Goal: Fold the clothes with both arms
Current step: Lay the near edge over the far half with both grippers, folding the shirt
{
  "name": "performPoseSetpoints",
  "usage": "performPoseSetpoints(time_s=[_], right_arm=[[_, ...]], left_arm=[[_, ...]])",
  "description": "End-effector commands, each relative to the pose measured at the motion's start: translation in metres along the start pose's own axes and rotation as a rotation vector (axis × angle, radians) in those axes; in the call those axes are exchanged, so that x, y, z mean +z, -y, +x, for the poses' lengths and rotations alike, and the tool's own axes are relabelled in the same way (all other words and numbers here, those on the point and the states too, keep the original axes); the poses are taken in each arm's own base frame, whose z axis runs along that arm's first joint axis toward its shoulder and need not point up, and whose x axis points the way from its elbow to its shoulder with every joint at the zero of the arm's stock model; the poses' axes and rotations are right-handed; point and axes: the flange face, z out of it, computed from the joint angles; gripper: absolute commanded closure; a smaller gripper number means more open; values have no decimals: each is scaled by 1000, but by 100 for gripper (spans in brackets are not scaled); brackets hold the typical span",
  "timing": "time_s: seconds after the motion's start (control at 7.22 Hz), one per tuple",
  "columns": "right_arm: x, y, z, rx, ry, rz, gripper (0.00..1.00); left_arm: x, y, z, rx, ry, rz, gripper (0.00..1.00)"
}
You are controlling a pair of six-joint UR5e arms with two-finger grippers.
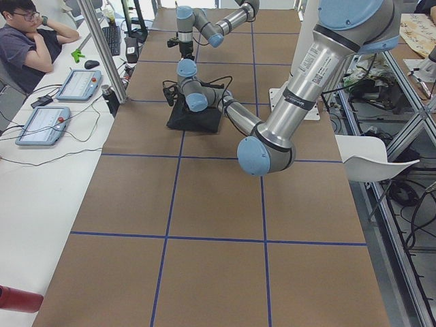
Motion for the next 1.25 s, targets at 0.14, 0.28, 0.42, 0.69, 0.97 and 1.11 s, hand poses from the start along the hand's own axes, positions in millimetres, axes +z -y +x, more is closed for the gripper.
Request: performPoseSetpoints(time_s=[0.14,0.28,0.42,0.69,0.97,1.11], right_arm=[[23,12,9,17,-41,46,100],[30,17,13,25,-55,55,100],[36,21,16,11,-52,61,100],[53,36,29,21,-64,65,100],[55,40,32,26,-71,67,100],[54,40,32,26,-71,66,100]], left_arm=[[41,40,17,-9,-11,38,100],[47,52,9,-11,-15,48,100],[54,66,0,-16,-14,56,100],[63,87,-5,-23,-16,101,100],[61,86,16,-19,-31,105,100],[60,84,38,-15,-43,105,100]])
